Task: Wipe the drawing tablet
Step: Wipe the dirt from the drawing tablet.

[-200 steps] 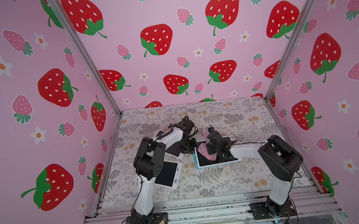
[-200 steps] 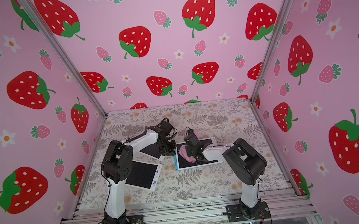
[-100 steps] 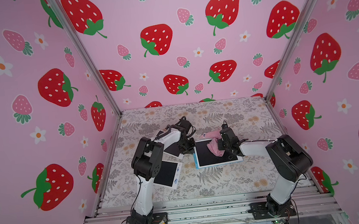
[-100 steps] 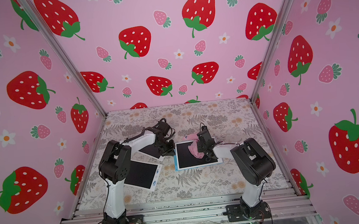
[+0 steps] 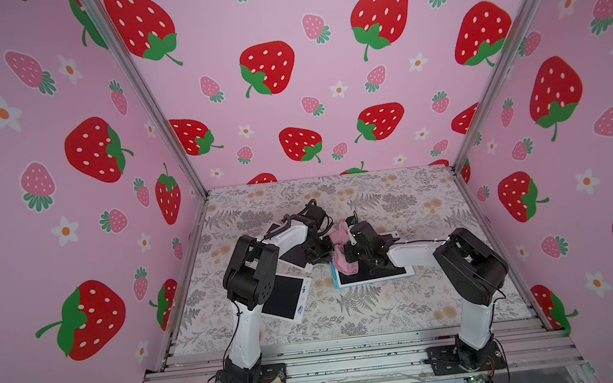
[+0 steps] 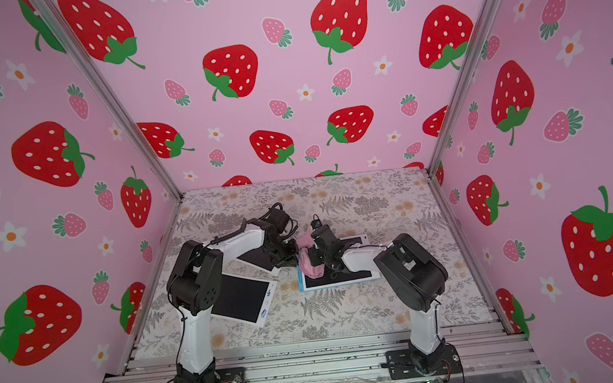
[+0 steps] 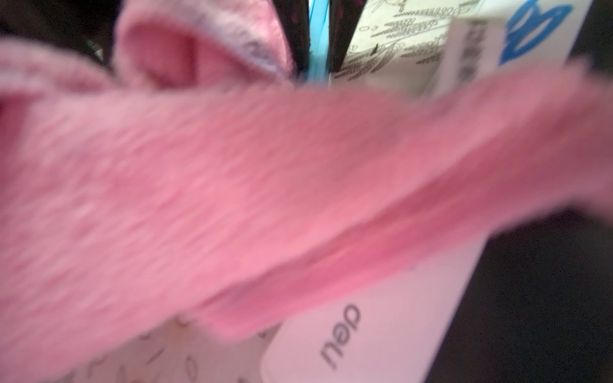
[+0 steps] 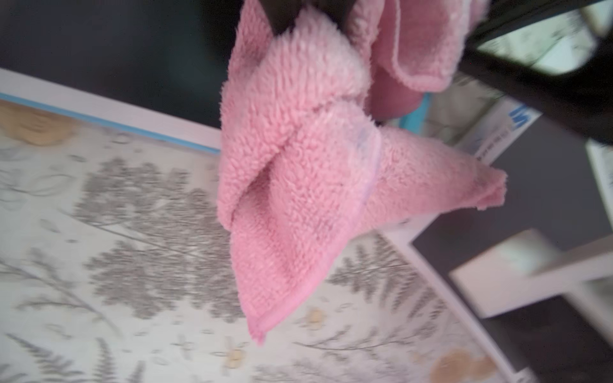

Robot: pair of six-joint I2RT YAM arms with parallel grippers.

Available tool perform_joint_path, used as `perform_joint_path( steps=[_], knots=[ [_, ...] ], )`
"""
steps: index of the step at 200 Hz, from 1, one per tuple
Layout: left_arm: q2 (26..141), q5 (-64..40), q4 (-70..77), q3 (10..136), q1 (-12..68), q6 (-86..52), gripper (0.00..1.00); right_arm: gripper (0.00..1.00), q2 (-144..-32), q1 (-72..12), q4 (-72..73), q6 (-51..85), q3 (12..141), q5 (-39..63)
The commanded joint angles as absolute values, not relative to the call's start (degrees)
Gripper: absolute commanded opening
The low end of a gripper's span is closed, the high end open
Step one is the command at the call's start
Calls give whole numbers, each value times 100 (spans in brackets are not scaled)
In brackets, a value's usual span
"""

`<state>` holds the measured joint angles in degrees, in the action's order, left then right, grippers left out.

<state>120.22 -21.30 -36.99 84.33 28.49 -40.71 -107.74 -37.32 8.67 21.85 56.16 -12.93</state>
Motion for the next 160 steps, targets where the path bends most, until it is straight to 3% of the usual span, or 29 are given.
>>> perform_joint_path(
  steps=[1, 26, 84, 160],
  knots=[
    [12612, -1706, -4043, 7941, 2908, -4288, 12, 0, -10509, -3306, 791, 2109, 5291, -1233],
    [12582, -1644, -4034, 7860, 2909, -4388, 12, 0, -10511, -3364, 787, 1952, 5244, -964],
    [12342, -1614, -3648, 7331, 2909, -4817, 12, 0, -11098, -4397, 746, 2098, 6081, -963],
    [12192, -1573, -3341, 6845, 2909, -5115, 12, 0, -11159, -3831, 940, 2241, 5932, -497]
  ],
)
